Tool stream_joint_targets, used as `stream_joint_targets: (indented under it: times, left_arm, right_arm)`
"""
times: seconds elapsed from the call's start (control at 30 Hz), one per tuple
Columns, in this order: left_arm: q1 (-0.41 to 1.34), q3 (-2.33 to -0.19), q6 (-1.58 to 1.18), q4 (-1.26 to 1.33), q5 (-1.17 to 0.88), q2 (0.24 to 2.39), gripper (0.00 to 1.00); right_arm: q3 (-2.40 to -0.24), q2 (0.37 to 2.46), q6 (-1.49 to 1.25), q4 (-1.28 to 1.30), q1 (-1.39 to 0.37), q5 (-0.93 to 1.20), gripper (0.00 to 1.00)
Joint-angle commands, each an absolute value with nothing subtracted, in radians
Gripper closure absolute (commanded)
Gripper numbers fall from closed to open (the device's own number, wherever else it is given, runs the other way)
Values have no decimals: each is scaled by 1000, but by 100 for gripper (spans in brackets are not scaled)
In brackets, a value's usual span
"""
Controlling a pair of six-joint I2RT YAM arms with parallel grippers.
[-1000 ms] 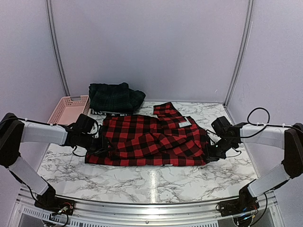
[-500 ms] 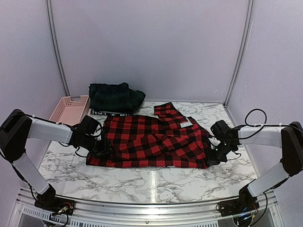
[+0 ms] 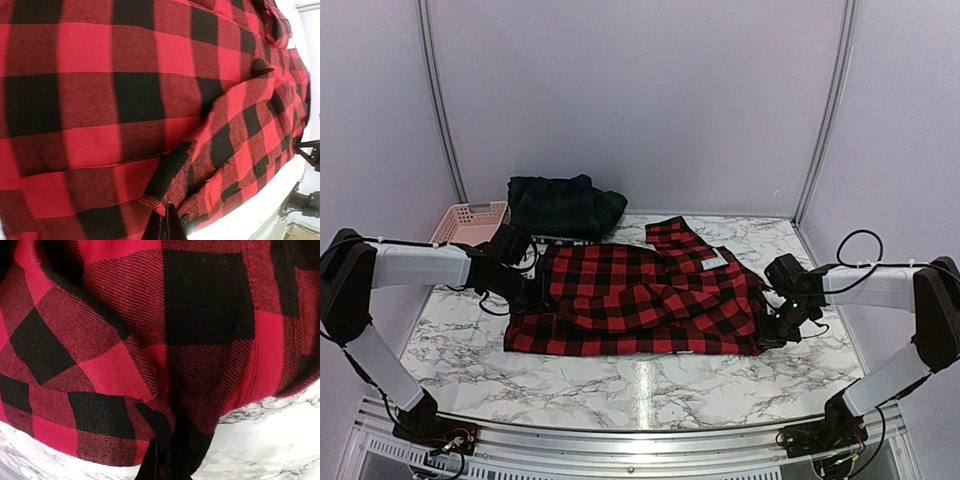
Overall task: Fold and stack the mixed laundry pile
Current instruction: Adjust the 1/3-folded T-shirt at the center of the board.
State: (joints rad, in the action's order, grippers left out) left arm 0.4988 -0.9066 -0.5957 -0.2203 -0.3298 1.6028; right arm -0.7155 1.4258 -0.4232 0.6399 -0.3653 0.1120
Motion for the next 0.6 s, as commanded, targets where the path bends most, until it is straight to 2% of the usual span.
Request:
stream_joint_targets:
  times: [0.0,0.57]
  left_arm:
    - [473,-947,-522,-366,-257,1572,100]
    - [427,-993,-389,-483,-112,1638,100]
  right_arm:
    - [-713,1453,-442,678,-353,42,100]
    - [-712,1460,-447,687,-352,26,100]
